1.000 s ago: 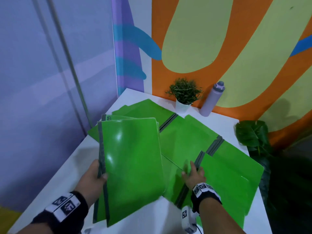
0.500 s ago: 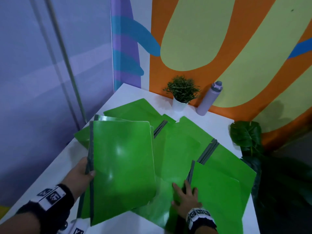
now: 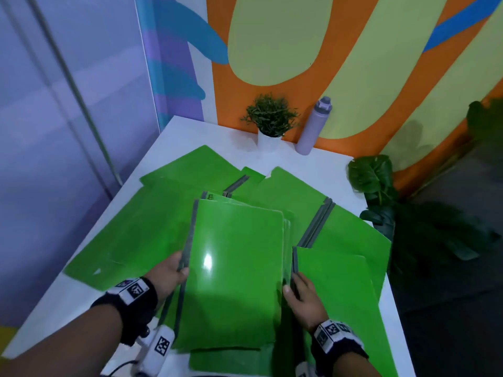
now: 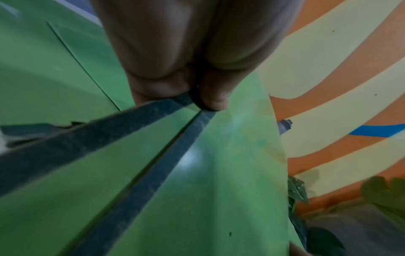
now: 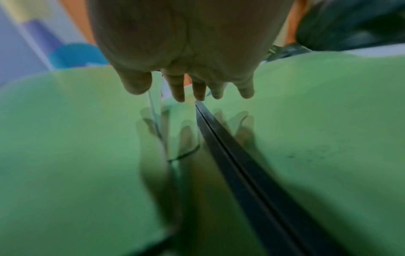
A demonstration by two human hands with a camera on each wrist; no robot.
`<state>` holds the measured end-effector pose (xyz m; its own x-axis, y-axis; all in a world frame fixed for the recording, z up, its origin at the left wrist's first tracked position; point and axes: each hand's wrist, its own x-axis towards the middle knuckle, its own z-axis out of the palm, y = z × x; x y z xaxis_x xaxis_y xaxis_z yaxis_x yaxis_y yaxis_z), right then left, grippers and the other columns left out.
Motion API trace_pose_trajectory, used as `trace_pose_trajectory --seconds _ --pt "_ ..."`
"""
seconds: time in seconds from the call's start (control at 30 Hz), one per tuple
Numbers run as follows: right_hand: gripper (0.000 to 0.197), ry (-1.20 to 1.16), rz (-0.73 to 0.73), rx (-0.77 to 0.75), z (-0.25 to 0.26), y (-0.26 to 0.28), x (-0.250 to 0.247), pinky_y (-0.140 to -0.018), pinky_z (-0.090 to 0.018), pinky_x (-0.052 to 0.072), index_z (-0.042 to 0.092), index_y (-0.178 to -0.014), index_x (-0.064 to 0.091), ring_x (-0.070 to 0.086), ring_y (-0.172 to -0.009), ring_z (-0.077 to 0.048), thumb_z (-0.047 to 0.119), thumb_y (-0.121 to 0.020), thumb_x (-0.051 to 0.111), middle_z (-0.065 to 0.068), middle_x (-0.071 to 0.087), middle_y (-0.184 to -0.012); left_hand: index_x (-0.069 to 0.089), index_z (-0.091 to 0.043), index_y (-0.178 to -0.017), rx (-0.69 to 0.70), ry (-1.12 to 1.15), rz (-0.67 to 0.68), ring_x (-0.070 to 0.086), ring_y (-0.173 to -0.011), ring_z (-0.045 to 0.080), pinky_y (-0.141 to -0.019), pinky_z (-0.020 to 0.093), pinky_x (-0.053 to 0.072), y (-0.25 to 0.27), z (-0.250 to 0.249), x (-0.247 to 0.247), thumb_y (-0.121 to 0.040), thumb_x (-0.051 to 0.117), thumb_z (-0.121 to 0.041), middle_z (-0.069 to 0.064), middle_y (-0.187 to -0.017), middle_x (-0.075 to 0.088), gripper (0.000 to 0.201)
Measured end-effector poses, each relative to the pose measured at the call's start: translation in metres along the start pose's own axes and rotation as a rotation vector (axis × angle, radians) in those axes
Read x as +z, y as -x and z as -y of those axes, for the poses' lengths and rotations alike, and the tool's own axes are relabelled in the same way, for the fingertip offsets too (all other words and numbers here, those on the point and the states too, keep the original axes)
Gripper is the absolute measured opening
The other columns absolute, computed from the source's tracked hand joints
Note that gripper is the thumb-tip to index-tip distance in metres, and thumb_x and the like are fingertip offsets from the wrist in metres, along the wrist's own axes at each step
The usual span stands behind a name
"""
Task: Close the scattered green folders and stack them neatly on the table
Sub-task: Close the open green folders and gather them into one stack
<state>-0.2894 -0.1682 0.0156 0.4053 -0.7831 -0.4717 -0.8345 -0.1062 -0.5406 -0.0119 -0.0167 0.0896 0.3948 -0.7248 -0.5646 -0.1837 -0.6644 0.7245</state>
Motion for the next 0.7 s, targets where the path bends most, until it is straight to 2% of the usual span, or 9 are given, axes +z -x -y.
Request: trace_pose_trajectory --seconds 0.07,0.13,0.2,0.27,0.37,0.43,0.53,0.63,0.7 --pt "0.092 -0.238 0.018 0.059 0.009 0.003 -0.007 -0.113 -0.04 0.025 0.015 -0.147 0.018 0.029 -0.138 -0.026 0.071 -0.079 0.045 -0.008 0.025 -0.154 0.041 -0.018 -0.135 0.025 0.032 0.047 0.047 -0.112 0.021 -0.096 0.037 0.036 -0.001 -0.007 0.013 -0.099 0.04 -0.016 0.0 -0.113 0.053 0.036" --pt "0.076 -0.453 0.03 0.162 0.008 0.003 -0.013 -0.109 -0.042 0.028 0.011 -0.147 0.014 0.031 -0.136 -0.031 0.039 -0.09 0.055 -0.012 0.028 -0.152 0.041 -0.023 -0.135 0.02 0.053 0.069 0.044 -0.127 0.026 -0.104 0.041 0.034 -0.006 -0.013 0.028 -0.101 0.035 -0.028 0.006 -0.126 0.052 0.035" --pt "0.068 -0.595 -0.055 0.243 -0.001 0.002 -0.019 -0.104 -0.047 0.034 0.015 -0.146 0.02 0.037 -0.131 -0.035 0.02 -0.09 0.058 -0.014 0.029 -0.151 0.037 -0.017 -0.142 0.008 -0.042 0.074 0.037 -0.137 0.028 -0.109 0.04 0.03 -0.013 -0.018 0.041 -0.102 0.028 -0.036 0.01 -0.147 0.042 0.045" --pt "0.063 -0.652 -0.135 0.282 -0.01 0.0 -0.024 -0.102 -0.051 0.038 0.02 -0.144 0.026 0.039 -0.128 -0.036 0.013 -0.09 0.057 -0.012 0.032 -0.148 0.029 -0.011 -0.147 0.019 -0.184 0.049 0.031 -0.142 0.028 -0.113 0.039 0.027 -0.023 -0.014 0.053 -0.102 0.029 -0.033 0.011 -0.156 0.029 0.05" --pt "0.061 -0.674 -0.168 0.335 -0.021 0.001 -0.028 -0.099 -0.058 0.041 0.027 -0.143 0.027 0.041 -0.126 -0.039 0.011 -0.09 0.053 -0.012 0.033 -0.148 0.016 -0.02 -0.152 -0.009 -0.41 0.045 0.011 -0.149 0.031 -0.12 0.045 0.015 -0.041 0.013 0.061 -0.098 0.042 -0.025 0.005 -0.163 0.006 0.061" --pt "0.063 -0.669 -0.198 0.367 -0.028 0.004 -0.031 -0.095 -0.056 0.045 0.027 -0.145 0.026 0.043 -0.124 -0.04 0.008 -0.091 0.051 -0.015 0.032 -0.148 0.02 -0.025 -0.15 -0.014 -0.587 0.032 0.025 -0.143 0.034 -0.117 0.053 0.023 -0.05 0.04 0.055 -0.095 0.045 -0.022 0.004 -0.16 0.02 0.061" --pt "0.063 -0.659 -0.24 0.387 -0.038 0.008 -0.033 -0.091 -0.056 0.048 0.027 -0.144 0.027 0.047 -0.119 -0.04 0.006 -0.09 0.052 -0.017 0.034 -0.147 0.027 -0.044 -0.138 -0.057 -0.749 -0.068 0.05 -0.124 0.027 -0.107 0.061 0.031 -0.044 0.062 0.038 -0.091 0.046 -0.027 -0.002 -0.137 0.052 0.054" --pt "0.063 -0.646 -0.281 0.399 -0.043 0.012 -0.033 -0.07 -0.043 0.056 0.029 -0.144 0.028 0.056 -0.09 -0.029 0.005 -0.09 0.052 -0.017 0.032 -0.148 0.041 -0.037 -0.132 -0.125 -0.914 -0.113 0.056 -0.116 0.022 -0.107 0.058 0.028 -0.034 0.072 0.024 -0.091 0.046 -0.037 -0.005 -0.115 0.063 0.042" --pt "0.063 -0.643 -0.286 0.397 -0.045 0.014 -0.033 -0.063 -0.036 0.054 0.027 -0.144 0.028 0.054 -0.083 -0.024 0.005 -0.09 0.052 -0.016 0.032 -0.148 0.047 -0.026 -0.124 -0.188 -0.903 -0.138 0.063 -0.104 0.022 -0.102 0.048 0.041 -0.028 0.078 0.019 -0.089 0.048 -0.046 -0.003 -0.105 0.065 0.04"
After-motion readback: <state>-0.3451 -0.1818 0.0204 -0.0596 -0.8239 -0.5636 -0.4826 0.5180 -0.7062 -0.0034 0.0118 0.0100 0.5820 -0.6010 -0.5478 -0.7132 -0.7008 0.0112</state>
